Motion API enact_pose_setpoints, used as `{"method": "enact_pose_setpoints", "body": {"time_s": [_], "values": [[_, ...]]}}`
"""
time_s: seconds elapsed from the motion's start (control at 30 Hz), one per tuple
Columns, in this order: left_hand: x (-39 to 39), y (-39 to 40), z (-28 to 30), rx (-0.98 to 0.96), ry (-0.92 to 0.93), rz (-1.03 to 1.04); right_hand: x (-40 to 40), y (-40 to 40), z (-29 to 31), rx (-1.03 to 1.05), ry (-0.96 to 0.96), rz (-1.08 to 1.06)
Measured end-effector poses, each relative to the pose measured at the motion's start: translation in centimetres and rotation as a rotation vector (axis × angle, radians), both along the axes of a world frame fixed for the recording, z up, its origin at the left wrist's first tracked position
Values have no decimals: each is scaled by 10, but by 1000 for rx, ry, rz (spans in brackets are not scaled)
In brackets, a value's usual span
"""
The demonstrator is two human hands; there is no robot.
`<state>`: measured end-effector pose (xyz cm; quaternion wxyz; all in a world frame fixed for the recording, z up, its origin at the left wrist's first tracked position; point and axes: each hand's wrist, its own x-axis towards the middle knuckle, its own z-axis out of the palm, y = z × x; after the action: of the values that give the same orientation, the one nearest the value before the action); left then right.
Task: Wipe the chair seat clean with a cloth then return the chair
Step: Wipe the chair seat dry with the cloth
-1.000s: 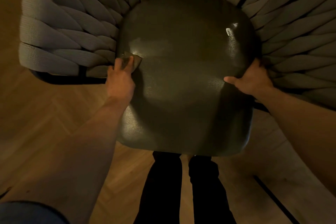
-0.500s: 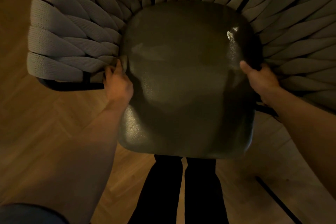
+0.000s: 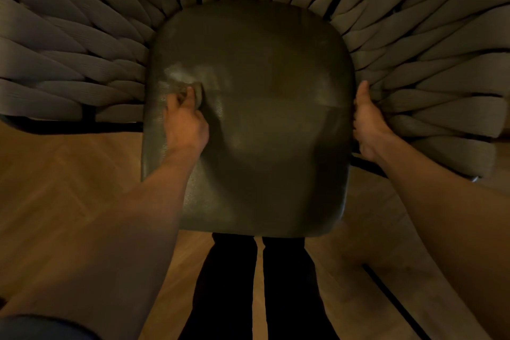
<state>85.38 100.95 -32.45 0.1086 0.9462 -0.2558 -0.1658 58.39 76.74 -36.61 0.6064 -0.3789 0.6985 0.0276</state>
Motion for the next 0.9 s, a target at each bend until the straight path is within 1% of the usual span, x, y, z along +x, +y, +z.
{"method": "enact_pose_setpoints", "body": {"time_s": [0.2, 0.43, 0.5, 0.63, 0.7, 0.77, 0.83, 0.9], "values": [[-61, -50, 4, -31, 52, -123, 2, 0, -3, -2, -4, -33], [-136, -110, 11, 11, 102, -333, -1, -1, -17, 18, -28, -75], [-157, -124, 15, 34, 122, -422, 4, 4, -1, 22, -27, -72], [-192, -144, 10, -24, 219, -525, 17, 17, 43, 33, -77, -28], [-200, -150, 7, -35, 278, -547, 18, 20, 50, 24, -88, -3], [-199, -154, 9, -19, 296, -575, 17, 21, 48, 1, -77, 2], [-192, -155, 11, -9, 288, -616, 19, 21, 47, -28, -49, 12], [-183, -152, 11, 17, 243, -675, 21, 19, 47, -74, -10, 52]]}}
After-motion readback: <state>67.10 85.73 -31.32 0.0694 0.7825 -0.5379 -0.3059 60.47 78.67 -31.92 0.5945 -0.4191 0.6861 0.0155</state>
